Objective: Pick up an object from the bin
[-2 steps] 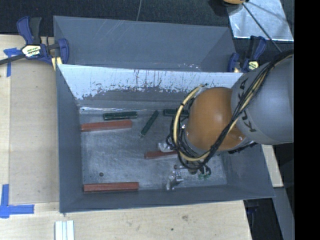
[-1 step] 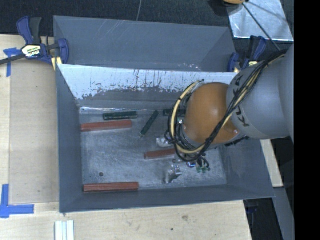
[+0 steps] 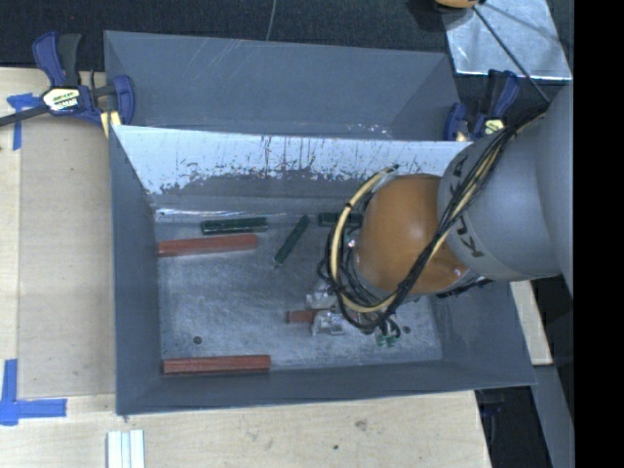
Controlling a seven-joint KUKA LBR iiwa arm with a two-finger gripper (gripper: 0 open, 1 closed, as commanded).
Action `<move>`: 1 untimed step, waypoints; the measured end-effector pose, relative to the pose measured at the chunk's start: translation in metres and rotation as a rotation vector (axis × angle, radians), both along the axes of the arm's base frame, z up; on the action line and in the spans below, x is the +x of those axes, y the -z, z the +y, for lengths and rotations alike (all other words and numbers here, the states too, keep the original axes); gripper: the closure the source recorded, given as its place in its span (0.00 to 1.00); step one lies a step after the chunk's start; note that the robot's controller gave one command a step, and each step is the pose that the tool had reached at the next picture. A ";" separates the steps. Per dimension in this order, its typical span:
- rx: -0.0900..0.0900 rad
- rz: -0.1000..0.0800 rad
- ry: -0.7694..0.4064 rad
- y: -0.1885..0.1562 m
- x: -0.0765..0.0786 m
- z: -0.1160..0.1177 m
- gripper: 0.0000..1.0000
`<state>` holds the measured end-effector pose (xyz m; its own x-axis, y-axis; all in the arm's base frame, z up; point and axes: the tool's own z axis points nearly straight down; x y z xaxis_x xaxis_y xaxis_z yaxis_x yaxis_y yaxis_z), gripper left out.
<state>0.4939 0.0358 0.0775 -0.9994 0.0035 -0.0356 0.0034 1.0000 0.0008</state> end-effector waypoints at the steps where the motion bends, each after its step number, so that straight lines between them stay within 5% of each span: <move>1: 0.000 0.000 0.000 0.000 0.000 0.000 1.00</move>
Offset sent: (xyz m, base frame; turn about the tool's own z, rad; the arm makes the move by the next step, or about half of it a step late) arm 0.0000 0.0001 0.0026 0.0000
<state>0.4939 0.0358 0.0775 -0.9994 0.0035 -0.0356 0.0034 1.0000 0.0008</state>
